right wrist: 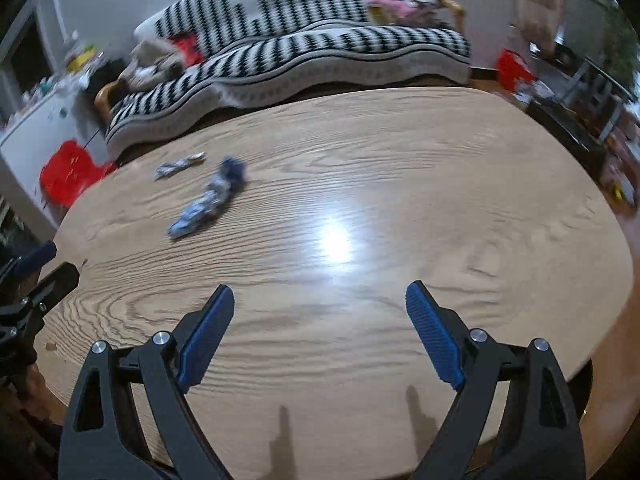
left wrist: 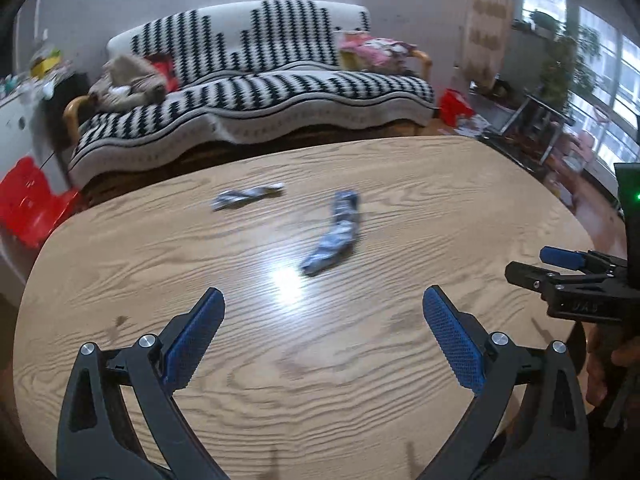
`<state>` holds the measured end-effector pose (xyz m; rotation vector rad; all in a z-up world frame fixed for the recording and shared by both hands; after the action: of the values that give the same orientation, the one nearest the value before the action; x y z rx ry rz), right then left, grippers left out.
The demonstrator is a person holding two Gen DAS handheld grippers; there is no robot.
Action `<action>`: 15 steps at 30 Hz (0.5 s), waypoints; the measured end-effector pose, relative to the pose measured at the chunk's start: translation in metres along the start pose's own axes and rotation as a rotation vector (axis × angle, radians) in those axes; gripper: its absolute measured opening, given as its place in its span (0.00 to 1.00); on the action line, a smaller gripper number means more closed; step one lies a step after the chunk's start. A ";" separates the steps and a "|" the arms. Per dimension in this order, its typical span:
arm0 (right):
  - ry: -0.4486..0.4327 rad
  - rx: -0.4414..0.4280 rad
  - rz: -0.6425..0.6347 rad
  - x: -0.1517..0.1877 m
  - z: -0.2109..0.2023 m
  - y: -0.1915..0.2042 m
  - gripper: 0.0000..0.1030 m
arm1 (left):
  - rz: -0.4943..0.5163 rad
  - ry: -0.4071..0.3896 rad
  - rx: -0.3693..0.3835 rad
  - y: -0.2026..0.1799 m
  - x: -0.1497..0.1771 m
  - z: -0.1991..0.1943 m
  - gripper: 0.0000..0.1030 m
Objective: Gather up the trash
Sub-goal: 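Grasp the foil wrapper with the left tool while the right tool grasps the crumpled foil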
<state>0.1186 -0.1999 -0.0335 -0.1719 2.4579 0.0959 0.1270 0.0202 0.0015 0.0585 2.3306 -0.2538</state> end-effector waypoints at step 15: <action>0.024 -0.059 -0.117 -0.102 0.110 0.105 0.82 | 0.118 0.007 -0.068 0.083 -0.057 0.064 0.94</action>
<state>0.2496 -0.0739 -0.0525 -0.3438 2.4639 0.1162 0.2219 0.0910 -0.0146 0.1630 2.3313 -0.1153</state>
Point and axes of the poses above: each gripper's, at about its wrist camera, not at the fingertips, and z roughly the way its jaws point, y to its left, x to its underside, the point moved 5 cm from there along z, roughly the way its jaws point, and after that the axes turned 11 degrees about -z, right-handed, at the moved point
